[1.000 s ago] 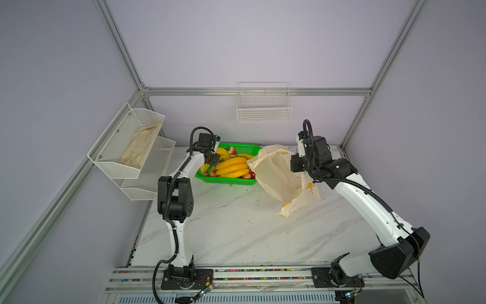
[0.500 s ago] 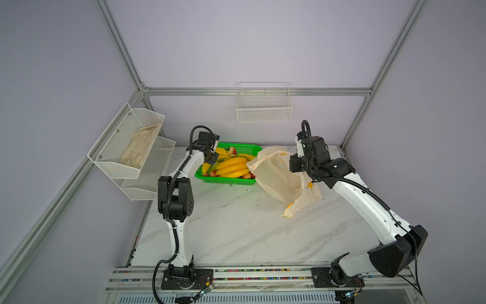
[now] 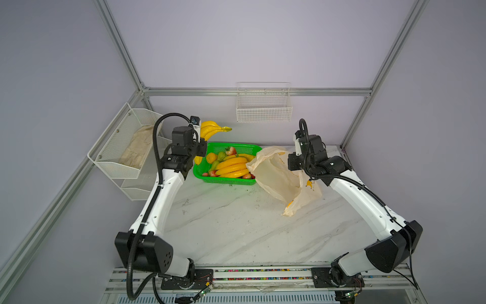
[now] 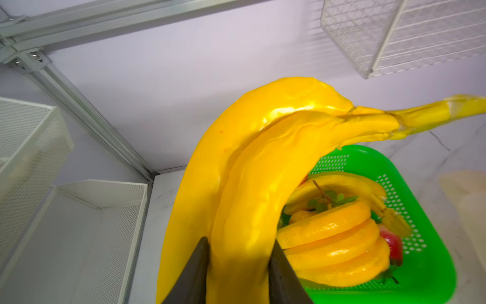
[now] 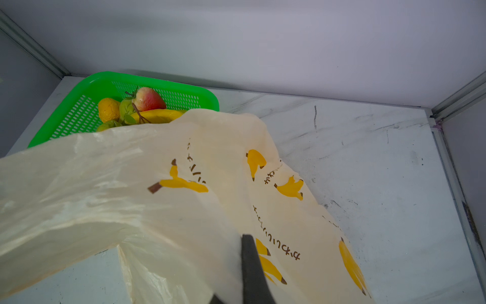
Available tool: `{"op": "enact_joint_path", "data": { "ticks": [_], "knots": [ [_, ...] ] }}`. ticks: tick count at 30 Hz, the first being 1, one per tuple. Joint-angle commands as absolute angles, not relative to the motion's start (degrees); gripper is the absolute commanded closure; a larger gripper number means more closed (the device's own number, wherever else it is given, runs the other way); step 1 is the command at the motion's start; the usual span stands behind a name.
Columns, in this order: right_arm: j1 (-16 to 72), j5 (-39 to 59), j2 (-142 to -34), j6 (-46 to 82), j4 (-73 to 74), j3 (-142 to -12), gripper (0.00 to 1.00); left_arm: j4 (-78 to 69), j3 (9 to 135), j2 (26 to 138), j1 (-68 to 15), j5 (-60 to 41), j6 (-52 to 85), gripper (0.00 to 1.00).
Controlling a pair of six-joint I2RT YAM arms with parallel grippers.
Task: Place the fake fruits into the plastic bag and tie a complex knot
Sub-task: 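Grasp the yellow banana bunch with the left gripper and lift it, then lower the bananas into the bag opening held by the right gripper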
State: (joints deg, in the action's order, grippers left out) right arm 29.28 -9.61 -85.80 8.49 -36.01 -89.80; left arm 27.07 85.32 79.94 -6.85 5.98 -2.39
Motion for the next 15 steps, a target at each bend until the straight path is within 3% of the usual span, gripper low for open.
{"op": "enact_joint_path", "data": {
  "ticks": [1, 8, 15],
  "knots": [
    [29.3, -12.5, -87.3, 8.7, -34.6, -91.6, 1.0, 23.3, 76.5, 70.8, -8.9, 2.4, 6.0, 0.71],
    [29.3, -11.8, -89.3, 8.6, -32.7, -91.0, 1.0, 30.5, 71.1, 54.0, -20.3, -3.5, 7.1, 0.72],
    [29.3, -6.9, -91.0, 8.4, -33.5, -93.4, 1.0, 29.9, 65.8, 50.0, -31.3, -21.1, 11.4, 0.73]
  ]
}}
